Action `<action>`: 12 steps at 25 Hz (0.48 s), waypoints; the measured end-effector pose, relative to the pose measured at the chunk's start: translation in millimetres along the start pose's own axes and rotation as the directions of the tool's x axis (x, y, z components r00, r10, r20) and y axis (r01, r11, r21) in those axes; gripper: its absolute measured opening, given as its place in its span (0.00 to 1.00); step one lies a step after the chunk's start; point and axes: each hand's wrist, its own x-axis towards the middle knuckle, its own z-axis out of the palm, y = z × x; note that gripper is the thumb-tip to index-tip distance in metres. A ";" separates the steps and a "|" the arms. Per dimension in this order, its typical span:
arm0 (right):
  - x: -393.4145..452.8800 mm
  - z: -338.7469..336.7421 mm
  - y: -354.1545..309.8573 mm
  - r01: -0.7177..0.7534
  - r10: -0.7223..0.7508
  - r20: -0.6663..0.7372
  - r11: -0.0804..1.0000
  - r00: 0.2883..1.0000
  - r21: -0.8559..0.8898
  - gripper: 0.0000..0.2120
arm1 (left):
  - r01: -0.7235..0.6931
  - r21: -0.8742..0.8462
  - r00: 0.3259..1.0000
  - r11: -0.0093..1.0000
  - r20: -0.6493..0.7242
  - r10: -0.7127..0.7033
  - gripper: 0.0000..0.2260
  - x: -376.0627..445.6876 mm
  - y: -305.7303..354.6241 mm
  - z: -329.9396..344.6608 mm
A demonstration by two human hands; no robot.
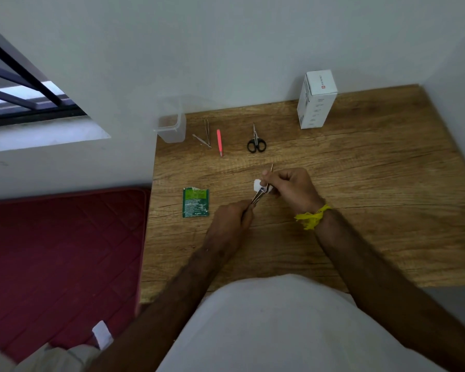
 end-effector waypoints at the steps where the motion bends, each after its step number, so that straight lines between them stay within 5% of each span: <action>1: 1.6 -2.3 -0.9 -0.055 0.055 0.004 0.995 0.998 0.079 0.15 | 0.013 -0.044 1.000 0.999 -0.009 -0.014 0.09 0.9 -1.6 0.9; 5: 3.8 -6.7 -0.8 -0.228 0.214 0.080 0.933 0.973 0.277 0.10 | 0.084 -0.210 0.996 0.974 -0.006 -0.087 0.10 0.8 -10.5 6.4; 9: 3.3 -12.0 4.8 -0.226 0.219 0.073 0.968 0.973 0.113 0.13 | 0.070 -0.235 0.997 0.969 0.057 -0.058 0.11 -2.7 -16.9 -3.0; 12: 2.1 -7.5 4.5 -0.168 0.171 0.062 0.984 0.983 -0.056 0.13 | -0.065 -0.060 0.996 0.996 0.053 0.068 0.12 -1.9 -12.0 -15.5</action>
